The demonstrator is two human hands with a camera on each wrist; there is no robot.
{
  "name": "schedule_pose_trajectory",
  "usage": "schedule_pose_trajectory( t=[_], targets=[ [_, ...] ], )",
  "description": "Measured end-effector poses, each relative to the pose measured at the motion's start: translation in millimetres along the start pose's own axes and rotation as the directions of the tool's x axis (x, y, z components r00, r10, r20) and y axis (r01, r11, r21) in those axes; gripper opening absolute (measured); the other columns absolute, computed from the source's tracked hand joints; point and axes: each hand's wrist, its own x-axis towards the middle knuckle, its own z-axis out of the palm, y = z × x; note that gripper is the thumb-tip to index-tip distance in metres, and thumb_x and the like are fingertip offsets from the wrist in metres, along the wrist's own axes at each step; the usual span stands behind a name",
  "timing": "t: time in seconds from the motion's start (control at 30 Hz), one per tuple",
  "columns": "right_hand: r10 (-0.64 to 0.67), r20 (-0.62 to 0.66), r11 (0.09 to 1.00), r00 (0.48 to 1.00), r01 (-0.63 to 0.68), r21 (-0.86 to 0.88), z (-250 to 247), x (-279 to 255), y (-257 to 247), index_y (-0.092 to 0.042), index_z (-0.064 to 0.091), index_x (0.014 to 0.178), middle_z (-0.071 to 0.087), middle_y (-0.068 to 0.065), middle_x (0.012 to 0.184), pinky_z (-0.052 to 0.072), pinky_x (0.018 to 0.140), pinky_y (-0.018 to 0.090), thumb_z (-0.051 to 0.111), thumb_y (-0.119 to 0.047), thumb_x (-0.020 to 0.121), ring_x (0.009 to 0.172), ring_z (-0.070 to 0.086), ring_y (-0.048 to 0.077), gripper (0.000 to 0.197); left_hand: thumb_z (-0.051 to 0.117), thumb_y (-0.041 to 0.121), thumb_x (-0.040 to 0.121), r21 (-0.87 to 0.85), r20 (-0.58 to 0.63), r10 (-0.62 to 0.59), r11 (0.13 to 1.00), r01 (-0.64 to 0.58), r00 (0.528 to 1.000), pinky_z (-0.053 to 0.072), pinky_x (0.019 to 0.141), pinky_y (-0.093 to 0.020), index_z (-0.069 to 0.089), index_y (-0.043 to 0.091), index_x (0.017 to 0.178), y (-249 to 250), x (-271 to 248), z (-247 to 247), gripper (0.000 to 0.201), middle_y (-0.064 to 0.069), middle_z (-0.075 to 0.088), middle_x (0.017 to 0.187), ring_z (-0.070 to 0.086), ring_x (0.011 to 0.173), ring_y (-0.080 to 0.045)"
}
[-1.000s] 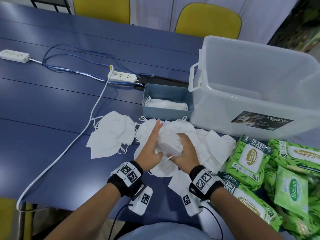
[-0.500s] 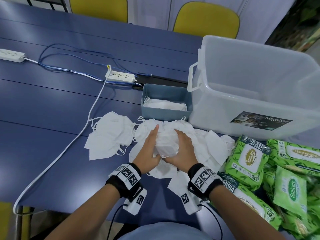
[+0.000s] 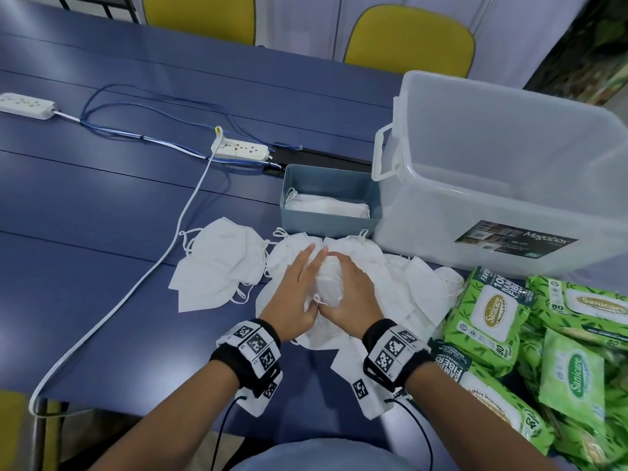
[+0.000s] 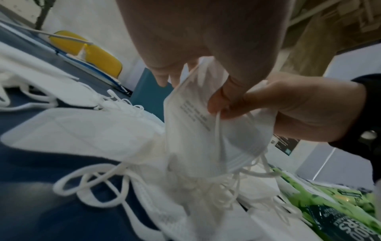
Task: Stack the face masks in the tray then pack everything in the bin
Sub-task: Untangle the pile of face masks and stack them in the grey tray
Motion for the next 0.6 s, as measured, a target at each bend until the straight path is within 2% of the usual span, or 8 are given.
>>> schedule_pose_trajectory(
  t=[0.1,0.17,0.2,0.3,0.37,0.47,0.53,0.6],
  targets=[
    [0.041,0.011,0.999,0.999,-0.041,0.001,-1.6,2.4,-1.0,-0.024,0.04,0.128,0.058,-0.006,0.115,0.041,0.095,0.042,0.073,-0.033,0.071,0.105,0.056,0.022,0.066,0.047,0.005,0.076,-0.053,0.018,0.005,0.999,-0.004,1.0,0.019,0.114,-0.021,0.011,0.036,0.15,-2.2,0.1,-3.5,0.088,-0.004,0.015,0.155,0.014,0.145,-0.014],
    [0.026,-0.019,0.999,0.999,-0.025,0.037,-6.0,3.5,-2.8,-0.018,0.047,0.119,0.062,-0.003,0.101,0.046,0.083,0.035,0.074,-0.025,0.074,0.094,0.059,0.024,0.053,0.047,0.003,0.076,-0.063,0.005,0.034,0.997,-0.034,0.999,0.018,0.108,-0.009,0.01,0.043,0.147,-0.1,-0.2,-5.6,0.09,-0.005,0.022,0.15,0.023,0.14,-0.013],
    [0.014,-0.039,0.999,0.999,-0.012,0.052,-8.3,3.8,-4.7,-0.015,0.049,0.114,0.062,-0.002,0.094,0.046,0.076,0.032,0.074,-0.021,0.074,0.089,0.059,0.024,0.048,0.048,0.002,0.076,-0.075,-0.026,0.049,0.996,-0.051,0.998,0.018,0.107,-0.007,0.011,0.042,0.146,0.4,0.0,-5.4,0.089,-0.004,0.026,0.146,0.026,0.137,-0.011],
    [0.0,-0.045,0.996,0.999,0.004,0.089,-8.7,3.0,-10.0,-0.014,0.049,0.111,0.061,-0.003,0.09,0.046,0.073,0.032,0.073,-0.019,0.074,0.084,0.059,0.022,0.044,0.052,0.002,0.079,-0.15,-0.122,-0.026,0.989,0.008,0.992,0.02,0.108,-0.01,0.013,0.04,0.146,-5.0,0.4,-1.0,0.086,0.0,0.036,0.136,0.033,0.127,-0.007],
    [0.022,-0.006,0.994,1.0,-0.021,0.11,-3.1,1.1,-9.0,-0.019,0.045,0.117,0.062,-0.003,0.1,0.05,0.078,0.035,0.073,-0.022,0.073,0.09,0.06,0.022,0.053,0.048,0.006,0.078,-0.2,-0.103,-0.114,0.976,0.092,0.988,0.025,0.111,-0.023,0.017,0.036,0.142,-7.2,-1.4,4.9,0.078,-0.003,0.039,0.134,0.035,0.125,-0.012],
    [0.085,0.027,0.989,0.996,-0.087,0.118,-3.9,0.3,-8.2,-0.018,0.041,0.12,0.058,-0.005,0.099,0.047,0.073,0.029,0.073,-0.018,0.075,0.089,0.059,0.021,0.055,0.045,0.005,0.078,-0.16,-0.099,-0.105,0.983,0.088,0.99,0.033,0.105,-0.039,0.036,0.016,0.134,-8.1,-1.8,10.0,0.058,-0.011,0.046,0.128,0.042,0.119,-0.023],
    [0.099,0.058,0.99,0.993,-0.104,0.094,-9.4,-0.1,-9.0,-0.016,0.041,0.122,0.057,-0.005,0.094,0.041,0.068,0.026,0.072,-0.018,0.079,0.083,0.055,0.02,0.053,0.048,0.007,0.08,-0.166,-0.066,-0.124,0.98,0.112,0.99,0.034,0.105,-0.038,0.035,0.011,0.135,-10.6,0.0,7.7,0.057,-0.009,0.045,0.13,0.043,0.119,-0.023],
    [0.081,0.065,0.993,0.995,-0.086,0.079,-13.9,1.2,-12.4,-0.015,0.042,0.124,0.056,-0.005,0.093,0.039,0.07,0.026,0.073,-0.021,0.08,0.084,0.055,0.021,0.054,0.056,0.01,0.084,-0.211,-0.031,-0.168,0.965,0.158,0.985,0.034,0.106,-0.033,0.029,0.016,0.139,-14.1,1.0,2.4,0.062,-0.003,0.043,0.134,0.042,0.121,-0.02]
  ],
)
